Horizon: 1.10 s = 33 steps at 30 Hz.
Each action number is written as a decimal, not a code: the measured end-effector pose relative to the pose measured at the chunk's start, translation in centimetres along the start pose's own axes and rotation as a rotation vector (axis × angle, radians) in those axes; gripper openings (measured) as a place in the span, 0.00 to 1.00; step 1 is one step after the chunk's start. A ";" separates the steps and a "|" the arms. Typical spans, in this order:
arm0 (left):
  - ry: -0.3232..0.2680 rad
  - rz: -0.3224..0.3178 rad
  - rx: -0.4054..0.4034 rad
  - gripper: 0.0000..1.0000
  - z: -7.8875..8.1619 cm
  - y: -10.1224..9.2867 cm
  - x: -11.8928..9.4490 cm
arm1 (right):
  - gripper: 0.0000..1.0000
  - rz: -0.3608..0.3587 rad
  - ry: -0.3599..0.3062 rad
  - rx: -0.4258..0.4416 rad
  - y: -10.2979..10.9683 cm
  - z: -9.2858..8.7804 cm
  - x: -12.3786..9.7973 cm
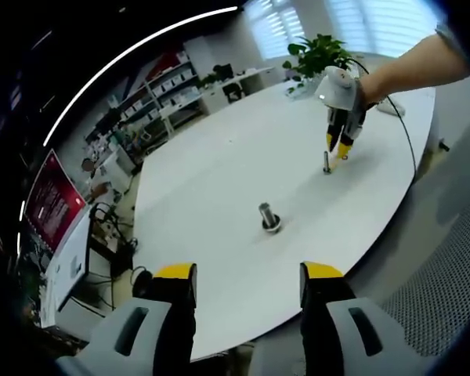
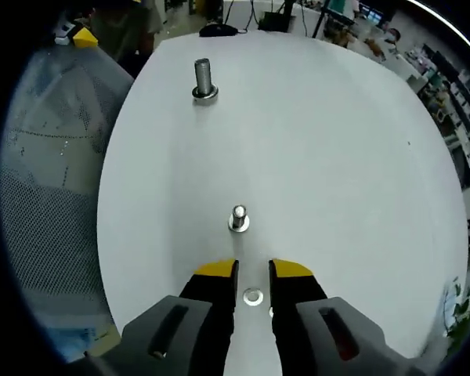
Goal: Place the washer onto the threaded stud by aligning its center hole with the stud, sliding it down to the base, and recovering from edge contact or off-axis alignment until the washer reaches the visible bottom stop.
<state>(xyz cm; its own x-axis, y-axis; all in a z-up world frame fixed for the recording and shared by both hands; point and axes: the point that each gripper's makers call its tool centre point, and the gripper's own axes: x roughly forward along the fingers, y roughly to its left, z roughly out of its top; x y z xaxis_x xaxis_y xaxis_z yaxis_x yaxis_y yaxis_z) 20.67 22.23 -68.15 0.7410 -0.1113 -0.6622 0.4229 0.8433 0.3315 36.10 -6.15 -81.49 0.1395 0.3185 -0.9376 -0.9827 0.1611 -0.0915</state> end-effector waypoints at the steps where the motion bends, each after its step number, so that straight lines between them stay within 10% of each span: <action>1: 0.000 0.000 0.000 0.51 0.0 0.0 0.0 | 0.18 0.000 0.000 0.011 0.0 -0.3 0.0; 18: 0.006 0.002 0.003 0.51 0.0 0.0 0.0 | 0.17 0.029 0.080 0.016 0.6 -3.8 1.4; 33: 0.006 0.004 0.003 0.51 -0.1 0.1 0.1 | 0.15 0.012 0.006 0.018 0.8 -1.1 0.2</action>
<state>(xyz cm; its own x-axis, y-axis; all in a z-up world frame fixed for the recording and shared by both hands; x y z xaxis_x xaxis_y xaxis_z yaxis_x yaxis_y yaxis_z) 20.71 22.30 -68.22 0.7396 -0.1054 -0.6647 0.4219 0.8422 0.3358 35.18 -6.94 -82.11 0.1268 0.3151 -0.9406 -0.9820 0.1739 -0.0742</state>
